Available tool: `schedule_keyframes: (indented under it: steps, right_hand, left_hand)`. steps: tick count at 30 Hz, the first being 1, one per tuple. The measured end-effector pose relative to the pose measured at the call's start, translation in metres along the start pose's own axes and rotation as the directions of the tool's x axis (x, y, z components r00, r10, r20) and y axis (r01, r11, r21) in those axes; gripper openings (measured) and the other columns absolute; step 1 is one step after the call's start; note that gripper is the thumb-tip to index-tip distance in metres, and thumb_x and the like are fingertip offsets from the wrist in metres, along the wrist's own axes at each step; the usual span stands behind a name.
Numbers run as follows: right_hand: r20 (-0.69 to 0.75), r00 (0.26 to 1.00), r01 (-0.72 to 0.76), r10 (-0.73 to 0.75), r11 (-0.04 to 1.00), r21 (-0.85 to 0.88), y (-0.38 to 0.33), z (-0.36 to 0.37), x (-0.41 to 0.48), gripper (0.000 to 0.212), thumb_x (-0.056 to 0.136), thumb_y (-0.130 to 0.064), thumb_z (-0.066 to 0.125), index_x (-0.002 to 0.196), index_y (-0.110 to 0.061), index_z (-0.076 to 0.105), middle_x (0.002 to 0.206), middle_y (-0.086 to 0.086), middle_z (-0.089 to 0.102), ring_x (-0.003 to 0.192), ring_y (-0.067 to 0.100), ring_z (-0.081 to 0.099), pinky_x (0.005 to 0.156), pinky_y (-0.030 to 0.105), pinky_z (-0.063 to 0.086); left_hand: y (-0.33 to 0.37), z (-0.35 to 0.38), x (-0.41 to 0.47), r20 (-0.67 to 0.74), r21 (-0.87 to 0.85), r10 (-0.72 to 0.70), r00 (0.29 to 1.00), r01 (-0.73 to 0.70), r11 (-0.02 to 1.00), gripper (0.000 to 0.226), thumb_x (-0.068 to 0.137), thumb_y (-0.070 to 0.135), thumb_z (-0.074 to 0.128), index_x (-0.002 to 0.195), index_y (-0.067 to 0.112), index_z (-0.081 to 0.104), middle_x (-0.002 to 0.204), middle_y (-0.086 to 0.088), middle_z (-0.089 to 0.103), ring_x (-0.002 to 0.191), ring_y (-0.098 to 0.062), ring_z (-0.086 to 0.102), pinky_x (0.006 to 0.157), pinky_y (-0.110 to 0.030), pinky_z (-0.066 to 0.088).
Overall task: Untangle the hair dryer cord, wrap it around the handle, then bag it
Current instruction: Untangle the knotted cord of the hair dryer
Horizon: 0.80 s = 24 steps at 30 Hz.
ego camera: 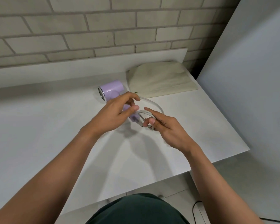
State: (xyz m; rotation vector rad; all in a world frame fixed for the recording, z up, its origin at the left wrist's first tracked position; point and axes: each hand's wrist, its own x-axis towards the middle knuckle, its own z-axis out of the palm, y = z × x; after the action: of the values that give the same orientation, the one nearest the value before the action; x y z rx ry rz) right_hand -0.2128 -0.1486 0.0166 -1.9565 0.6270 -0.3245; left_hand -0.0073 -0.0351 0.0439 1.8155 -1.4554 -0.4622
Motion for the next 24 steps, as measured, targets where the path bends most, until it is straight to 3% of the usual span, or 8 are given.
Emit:
schedule_keyframes:
  steps: [3,7,10,13,15,19,21,24]
  right_hand:
    - [-0.008,1.000,0.006,-0.005,1.000,0.030,-0.002,-0.003,0.001,0.039,0.110,-0.032,0.047,0.148,-0.039,0.051,0.114,-0.014,0.074,0.115,0.021,0.065,0.107,0.045,0.051]
    - [0.033,0.999,0.023,-0.022,1.000,-0.022,-0.007,-0.008,0.000,0.041,0.110,-0.033,0.048,0.150,-0.038,0.047,0.113,-0.016,0.075,0.107,0.018,0.067,0.104,0.038,0.051]
    - [0.051,0.999,0.016,-0.013,0.998,-0.059,-0.005,-0.009,0.000,0.031,0.108,-0.033,0.053,0.138,-0.034,0.043,0.110,-0.020,0.076,0.098,0.014,0.070,0.097,0.033,0.052]
    - [0.032,0.999,0.001,0.000,0.998,-0.055,-0.002,-0.009,0.001,0.017,0.106,-0.031,0.057,0.113,-0.026,0.043,0.106,-0.020,0.077,0.092,0.016,0.069,0.086,0.030,0.052]
    - [-0.005,1.000,0.000,-0.001,0.998,-0.060,0.000,-0.009,0.001,0.018,0.105,-0.032,0.059,0.104,-0.023,0.044,0.101,-0.012,0.079,0.091,0.021,0.069,0.082,0.036,0.054]
    - [-0.146,0.988,-0.025,0.046,0.989,0.148,0.003,-0.008,0.000,0.016,0.102,-0.032,0.064,0.094,-0.019,0.058,0.092,0.008,0.077,0.089,0.030,0.074,0.088,0.058,0.058]
    - [-0.179,0.979,-0.048,0.100,0.961,0.274,0.003,-0.009,0.000,0.014,0.102,-0.028,0.066,0.094,-0.016,0.062,0.097,0.012,0.075,0.093,0.031,0.075,0.088,0.056,0.061]
    - [-0.203,0.973,-0.035,0.106,0.945,0.325,0.002,-0.009,0.003,0.012,0.103,-0.022,0.064,0.098,-0.012,0.065,0.103,0.012,0.068,0.100,0.031,0.074,0.084,0.054,0.063]
  left_hand:
    - [-0.002,0.001,-0.001,0.118,0.008,0.042,0.992,-0.043,0.999,0.038,0.092,0.040,0.074,0.126,0.034,0.057,0.115,0.015,0.064,0.104,-0.002,0.066,0.089,-0.018,0.051]
    - [-0.008,0.005,0.003,-0.030,0.019,0.171,0.985,-0.171,0.985,0.014,0.099,0.020,0.066,0.112,0.020,0.071,0.099,0.013,0.071,0.089,-0.006,0.066,0.078,-0.020,0.050]
    - [-0.011,0.001,0.015,-0.047,0.093,0.227,0.973,-0.222,0.971,0.018,0.099,0.018,0.067,0.113,0.020,0.078,0.096,0.018,0.068,0.087,-0.001,0.062,0.080,-0.023,0.050]
    - [-0.011,-0.004,0.029,0.072,0.295,0.214,0.974,-0.226,0.928,0.025,0.102,0.025,0.058,0.120,0.031,0.075,0.101,0.022,0.064,0.095,-0.004,0.059,0.077,-0.038,0.054]
    - [-0.005,-0.006,0.038,0.173,0.412,0.166,0.971,-0.225,0.883,0.028,0.104,0.028,0.055,0.124,0.036,0.072,0.109,0.015,0.066,0.104,-0.011,0.057,0.078,-0.043,0.053]
    - [-0.002,-0.007,0.055,0.294,0.499,0.276,0.915,-0.393,0.773,0.031,0.101,0.021,0.059,0.127,0.031,0.071,0.110,0.006,0.069,0.100,-0.023,0.055,0.080,-0.038,0.043]
    - [-0.004,-0.006,0.061,0.342,0.507,0.329,0.880,-0.467,0.724,0.030,0.096,0.024,0.065,0.125,0.031,0.072,0.106,0.008,0.070,0.096,-0.023,0.054,0.076,-0.035,0.035]
    - [-0.006,0.000,0.065,0.410,0.499,0.394,0.823,-0.564,0.658,0.020,0.090,0.028,0.069,0.109,0.031,0.076,0.093,0.012,0.068,0.088,-0.019,0.051,0.074,-0.033,0.029]
